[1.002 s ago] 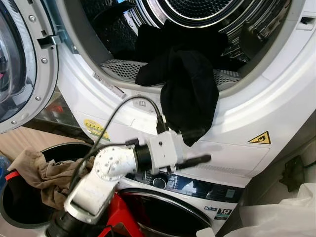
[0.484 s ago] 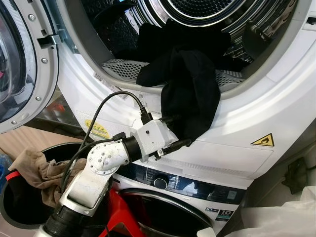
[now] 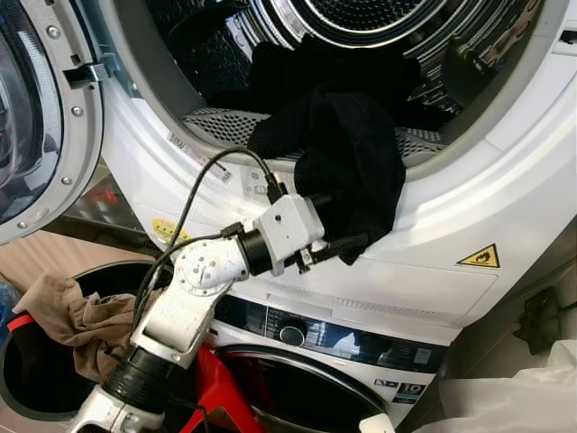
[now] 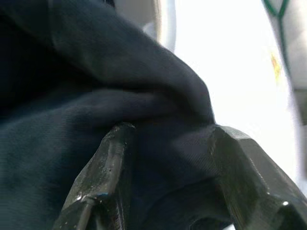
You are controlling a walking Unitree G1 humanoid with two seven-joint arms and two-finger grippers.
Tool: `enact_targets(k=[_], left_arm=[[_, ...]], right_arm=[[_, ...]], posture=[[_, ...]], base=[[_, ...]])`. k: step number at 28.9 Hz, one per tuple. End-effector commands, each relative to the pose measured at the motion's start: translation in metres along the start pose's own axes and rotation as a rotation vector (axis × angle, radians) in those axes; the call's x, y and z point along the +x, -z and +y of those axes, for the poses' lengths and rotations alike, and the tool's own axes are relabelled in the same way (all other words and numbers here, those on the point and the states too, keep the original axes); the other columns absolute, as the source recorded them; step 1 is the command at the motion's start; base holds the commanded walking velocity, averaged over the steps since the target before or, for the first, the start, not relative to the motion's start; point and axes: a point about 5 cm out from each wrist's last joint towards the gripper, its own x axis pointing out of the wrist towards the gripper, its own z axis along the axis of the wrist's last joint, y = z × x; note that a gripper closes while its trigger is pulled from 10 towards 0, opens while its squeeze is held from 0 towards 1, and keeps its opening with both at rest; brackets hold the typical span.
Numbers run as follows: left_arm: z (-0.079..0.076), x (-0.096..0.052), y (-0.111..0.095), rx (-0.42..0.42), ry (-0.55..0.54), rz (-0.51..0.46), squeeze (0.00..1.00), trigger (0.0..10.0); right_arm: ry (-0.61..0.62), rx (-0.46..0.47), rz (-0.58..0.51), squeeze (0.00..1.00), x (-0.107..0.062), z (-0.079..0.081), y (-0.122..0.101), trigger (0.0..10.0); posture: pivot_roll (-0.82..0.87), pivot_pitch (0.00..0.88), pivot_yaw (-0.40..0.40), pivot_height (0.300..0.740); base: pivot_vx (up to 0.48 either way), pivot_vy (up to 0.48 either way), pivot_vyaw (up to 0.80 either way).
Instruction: Clothes washing
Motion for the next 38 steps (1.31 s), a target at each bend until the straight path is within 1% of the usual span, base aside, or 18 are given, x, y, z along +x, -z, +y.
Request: enact_targets(k=[1, 4, 6, 10, 12, 15, 17, 23, 24, 27, 28, 29, 30, 31, 32, 33, 36, 38], left_arm=[[0.026, -0.002, -0.014, 0.096, -0.098, -0.044, 0.00, 10.0], [0.044, -0.001, -0.029, 0.160, -0.146, -0.099, 0.00, 10.0], [0.051, 0.001, -0.036, 0.187, -0.151, -0.128, 0.00, 10.0], [0.056, 0.004, -0.042, 0.213, -0.163, -0.162, 0.00, 10.0], [0.063, 0.009, -0.053, 0.248, -0.177, -0.217, 0.00, 10.0], [0.066, 0.012, -0.060, 0.254, -0.184, -0.248, 0.00, 10.0], [0.069, 0.015, -0.062, 0.235, -0.187, -0.256, 0.00, 10.0], [0.084, 0.018, -0.045, 0.238, -0.222, -0.161, 0.00, 10.0], [0.086, 0.018, -0.039, 0.197, -0.228, -0.156, 0.00, 10.0], [0.089, 0.017, -0.034, 0.188, -0.238, -0.137, 0.00, 10.0], [0.093, 0.019, -0.026, 0.136, -0.254, -0.115, 0.00, 10.0], [0.093, 0.019, -0.026, 0.136, -0.254, -0.115, 0.00, 10.0], [0.096, 0.020, -0.015, 0.070, -0.262, -0.064, 0.00, 10.0], [0.097, 0.020, -0.010, 0.062, -0.258, -0.041, 0.00, 10.0], [0.099, 0.020, 0.002, -0.040, -0.288, -0.019, 0.00, 10.0], [0.100, 0.020, 0.009, -0.077, -0.301, -0.007, 0.00, 10.0], [0.099, 0.022, 0.016, -0.100, -0.297, 0.016, 0.00, 10.0], [0.099, 0.029, 0.022, -0.173, -0.283, 0.032, 0.00, 10.0]], right_arm=[[-0.011, -0.006, 0.014, 0.00, -0.001, 0.004, 0.005, 10.0], [-0.012, -0.009, 0.014, 0.00, -0.001, 0.004, 0.005, 10.0], [-0.012, -0.010, 0.013, 0.00, -0.001, 0.004, 0.004, 10.0], [-0.011, -0.009, 0.009, 0.00, -0.001, 0.004, 0.003, 10.0], [-0.009, -0.010, 0.004, 0.00, 0.000, 0.004, 0.001, 10.0], [-0.009, -0.011, 0.003, 0.00, 0.000, 0.004, 0.001, 10.0], [-0.010, -0.012, 0.003, 0.00, 0.000, 0.004, 0.001, 10.0], [-0.012, -0.007, 0.006, 0.00, -0.001, 0.005, 0.002, 10.0], [-0.012, -0.006, 0.008, 0.00, -0.001, 0.005, 0.003, 10.0], [-0.010, -0.003, 0.010, 0.00, -0.001, 0.005, 0.003, 10.0], [-0.009, -0.001, 0.012, 0.00, -0.001, 0.005, 0.004, 10.0], [-0.009, -0.001, 0.012, 0.00, -0.001, 0.005, 0.004, 10.0], [-0.011, -0.009, 0.012, 0.00, -0.001, 0.005, 0.003, 10.0], [-0.011, -0.010, 0.012, 0.00, -0.001, 0.005, 0.003, 10.0], [-0.010, -0.006, 0.008, 0.00, 0.000, 0.005, 0.001, 10.0], [-0.009, -0.005, 0.005, 0.00, 0.000, 0.005, 0.000, 10.0], [-0.009, -0.005, 0.002, 0.00, 0.000, 0.005, -0.002, 10.0], [-0.010, 0.000, -0.004, 0.00, 0.001, 0.005, -0.004, 10.0]], posture=[[0.01, 0.048, 0.024, 0.740], [0.02, 0.050, 0.024, 0.740], [0.02, 0.049, 0.024, 0.740], [0.02, 0.049, 0.024, 0.740], [0.02, 0.047, 0.023, 0.740], [0.02, 0.047, 0.024, 0.740], [0.02, 0.046, 0.025, 0.740], [0.02, 0.042, 0.030, 0.740], [0.02, 0.041, 0.029, 0.740], [0.02, 0.039, 0.029, 0.740], [0.03, 0.036, 0.030, 0.740], [0.03, 0.036, 0.030, 0.740], [0.03, 0.030, 0.032, 0.740], [0.02, 0.028, 0.033, 0.740], [0.03, 0.021, 0.036, 0.740], [0.02, 0.021, 0.037, 0.740], [0.02, 0.019, 0.038, 0.740], [0.02, 0.018, 0.042, 0.740]], base=[[0.000, 0.000, 0.00], [0.000, 0.000, 0.00], [0.000, 0.000, 0.00], [0.000, 0.000, 0.00], [0.000, 0.000, 0.00], [0.000, 0.000, 0.00], [0.000, 0.000, 0.00], [0.000, 0.000, 0.00], [0.000, 0.000, 0.00], [0.000, 0.000, 0.00], [0.000, 0.000, 0.00], [0.000, 0.000, 0.00], [0.000, 0.000, 0.00], [0.000, 0.000, 0.00], [0.000, 0.000, 0.00], [0.000, 0.000, 0.00], [0.000, 0.000, 0.00], [0.000, 0.000, 0.00]])
